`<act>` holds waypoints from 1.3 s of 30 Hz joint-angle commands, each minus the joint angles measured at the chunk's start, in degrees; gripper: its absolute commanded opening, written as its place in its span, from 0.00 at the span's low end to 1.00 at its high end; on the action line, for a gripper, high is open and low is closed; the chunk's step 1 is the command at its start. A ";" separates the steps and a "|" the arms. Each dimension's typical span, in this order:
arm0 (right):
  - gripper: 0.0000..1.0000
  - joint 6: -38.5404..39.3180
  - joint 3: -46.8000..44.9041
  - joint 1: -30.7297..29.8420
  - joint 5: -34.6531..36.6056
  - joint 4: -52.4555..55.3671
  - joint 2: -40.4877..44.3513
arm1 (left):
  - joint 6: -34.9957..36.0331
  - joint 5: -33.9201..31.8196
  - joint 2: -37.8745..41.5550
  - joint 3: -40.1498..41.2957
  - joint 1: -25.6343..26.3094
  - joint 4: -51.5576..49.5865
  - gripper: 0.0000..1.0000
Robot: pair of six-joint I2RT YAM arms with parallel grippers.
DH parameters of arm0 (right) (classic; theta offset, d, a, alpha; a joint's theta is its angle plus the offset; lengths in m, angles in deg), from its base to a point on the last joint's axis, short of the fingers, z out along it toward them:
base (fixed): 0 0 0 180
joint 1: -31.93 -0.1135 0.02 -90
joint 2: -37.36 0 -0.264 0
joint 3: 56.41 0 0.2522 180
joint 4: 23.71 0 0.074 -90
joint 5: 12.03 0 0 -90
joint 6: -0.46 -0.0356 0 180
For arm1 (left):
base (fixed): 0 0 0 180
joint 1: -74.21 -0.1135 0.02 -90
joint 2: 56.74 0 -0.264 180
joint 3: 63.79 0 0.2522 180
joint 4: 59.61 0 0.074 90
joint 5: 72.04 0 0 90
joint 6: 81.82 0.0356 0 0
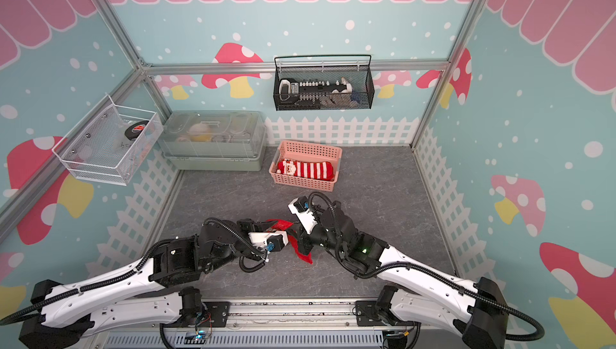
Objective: Place the socks together as a pair
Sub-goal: Flatten out the sock.
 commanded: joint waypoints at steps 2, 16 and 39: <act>0.03 1.85 -1.93 -0.24 2.78 -2.04 1.25 | -1.17 1.47 -1.71 -0.89 0.21 0.42 0.02; 0.61 1.50 -0.53 1.68 28.27 2.36 -1.89 | -21.75 8.30 -4.00 -4.60 0.36 -2.93 0.00; 0.61 6.14 -11.41 16.25 31.29 -1.26 -3.33 | -58.22 11.41 -9.81 -15.43 -3.35 -0.23 0.00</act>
